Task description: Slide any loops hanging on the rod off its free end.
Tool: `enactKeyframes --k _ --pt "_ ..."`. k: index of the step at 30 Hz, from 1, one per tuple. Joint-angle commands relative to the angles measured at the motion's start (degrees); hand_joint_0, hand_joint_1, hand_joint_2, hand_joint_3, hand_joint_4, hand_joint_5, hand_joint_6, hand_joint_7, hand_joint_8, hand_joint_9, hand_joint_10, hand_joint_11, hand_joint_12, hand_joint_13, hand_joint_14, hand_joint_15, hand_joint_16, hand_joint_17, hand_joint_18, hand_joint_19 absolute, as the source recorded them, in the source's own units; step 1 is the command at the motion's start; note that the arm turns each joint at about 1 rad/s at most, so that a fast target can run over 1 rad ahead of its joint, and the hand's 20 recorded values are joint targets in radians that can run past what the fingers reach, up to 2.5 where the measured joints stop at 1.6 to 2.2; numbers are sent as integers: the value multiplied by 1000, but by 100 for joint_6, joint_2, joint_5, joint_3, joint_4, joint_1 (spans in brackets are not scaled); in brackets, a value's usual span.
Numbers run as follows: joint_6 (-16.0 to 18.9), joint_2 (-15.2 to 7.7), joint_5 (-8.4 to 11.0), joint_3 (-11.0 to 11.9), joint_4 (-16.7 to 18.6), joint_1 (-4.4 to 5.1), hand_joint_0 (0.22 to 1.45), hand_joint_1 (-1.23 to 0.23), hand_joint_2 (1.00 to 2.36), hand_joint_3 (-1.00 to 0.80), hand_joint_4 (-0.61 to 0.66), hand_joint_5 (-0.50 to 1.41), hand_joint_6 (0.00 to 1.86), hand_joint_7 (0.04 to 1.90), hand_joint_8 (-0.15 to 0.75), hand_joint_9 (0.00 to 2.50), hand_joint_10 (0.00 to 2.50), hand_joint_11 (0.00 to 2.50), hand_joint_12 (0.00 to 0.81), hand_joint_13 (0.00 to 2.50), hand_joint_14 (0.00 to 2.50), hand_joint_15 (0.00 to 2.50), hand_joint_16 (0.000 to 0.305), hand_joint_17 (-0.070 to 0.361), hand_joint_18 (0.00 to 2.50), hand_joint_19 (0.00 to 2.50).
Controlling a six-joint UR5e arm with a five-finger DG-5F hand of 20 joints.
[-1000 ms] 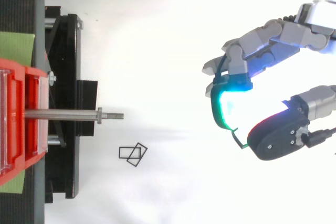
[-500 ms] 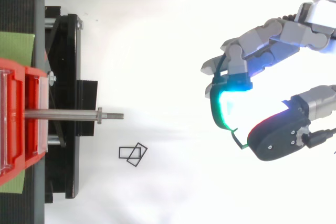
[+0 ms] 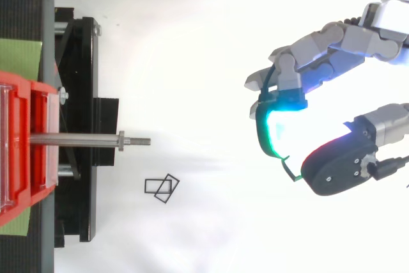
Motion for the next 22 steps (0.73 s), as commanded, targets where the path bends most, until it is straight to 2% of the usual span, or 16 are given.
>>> enactKeyframes --k 1,22 --pt "0 -1 -5 -1 -7 0 654 -528 1004 -456 92 -225 882 1209 256 837 4 151 211 552 0 0 34 76 376 18" --pt "0 -1 -5 -1 -7 0 656 -521 1003 -459 100 -227 884 1212 267 825 6 193 214 545 0 0 34 76 366 30"
